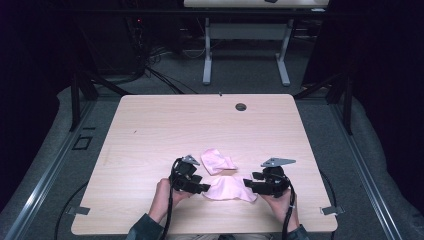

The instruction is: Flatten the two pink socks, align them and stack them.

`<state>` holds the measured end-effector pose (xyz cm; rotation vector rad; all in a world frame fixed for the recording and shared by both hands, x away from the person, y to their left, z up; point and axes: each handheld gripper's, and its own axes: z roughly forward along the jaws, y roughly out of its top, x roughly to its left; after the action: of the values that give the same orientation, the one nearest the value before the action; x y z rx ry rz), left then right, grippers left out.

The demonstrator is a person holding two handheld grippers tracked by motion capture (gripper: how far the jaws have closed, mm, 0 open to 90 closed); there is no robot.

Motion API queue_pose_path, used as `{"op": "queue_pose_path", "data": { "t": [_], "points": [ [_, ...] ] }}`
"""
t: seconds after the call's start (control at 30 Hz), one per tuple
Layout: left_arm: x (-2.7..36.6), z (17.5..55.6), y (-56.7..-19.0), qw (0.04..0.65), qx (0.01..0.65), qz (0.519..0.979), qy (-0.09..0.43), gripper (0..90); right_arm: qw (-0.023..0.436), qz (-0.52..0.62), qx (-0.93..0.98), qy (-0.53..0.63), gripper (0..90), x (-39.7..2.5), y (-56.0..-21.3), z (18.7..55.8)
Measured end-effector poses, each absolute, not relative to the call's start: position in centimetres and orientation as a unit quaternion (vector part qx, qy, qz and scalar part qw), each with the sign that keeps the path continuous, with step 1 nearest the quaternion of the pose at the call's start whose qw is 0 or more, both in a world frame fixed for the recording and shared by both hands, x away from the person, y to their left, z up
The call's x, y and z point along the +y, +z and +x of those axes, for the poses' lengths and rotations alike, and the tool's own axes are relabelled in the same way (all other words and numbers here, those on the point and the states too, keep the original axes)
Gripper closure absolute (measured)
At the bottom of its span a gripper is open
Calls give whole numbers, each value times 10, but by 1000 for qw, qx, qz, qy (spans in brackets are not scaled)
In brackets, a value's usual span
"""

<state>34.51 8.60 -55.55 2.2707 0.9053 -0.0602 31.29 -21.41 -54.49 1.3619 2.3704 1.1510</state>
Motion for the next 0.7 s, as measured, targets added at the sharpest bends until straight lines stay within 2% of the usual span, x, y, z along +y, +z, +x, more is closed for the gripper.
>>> {"op": "queue_pose_path", "data": {
  "t": [0.17, 0.37, 0.5, 0.53, 0.57, 0.6, 0.67, 0.7],
  "points": [
    [79, 342, -559, 329, 341, 880, -18, 466, 97, 474, 797, 362, 529, -229, -550, 313],
    [73, 337, -562, 304, 334, 892, -1, 557, 91, 479, 806, 337, 596, -230, -564, 315],
    [72, 334, -562, 295, 326, 898, 20, 640, 95, 470, 812, 333, 659, -226, -570, 314],
    [71, 332, -562, 293, 325, 899, 26, 700, 100, 463, 814, 335, 731, -223, -571, 313],
    [71, 332, -562, 293, 325, 899, 26, 742, 100, 463, 814, 335, 731, -223, -571, 313],
    [72, 331, -562, 293, 322, 900, 28, 742, 99, 461, 816, 336, 774, -221, -572, 312],
    [74, 328, -564, 300, 318, 899, 28, 846, 98, 446, 823, 337, 837, -216, -573, 309],
    [74, 328, -564, 300, 318, 899, 28, 851, 98, 446, 823, 337, 837, -216, -573, 309]
  ]
}}
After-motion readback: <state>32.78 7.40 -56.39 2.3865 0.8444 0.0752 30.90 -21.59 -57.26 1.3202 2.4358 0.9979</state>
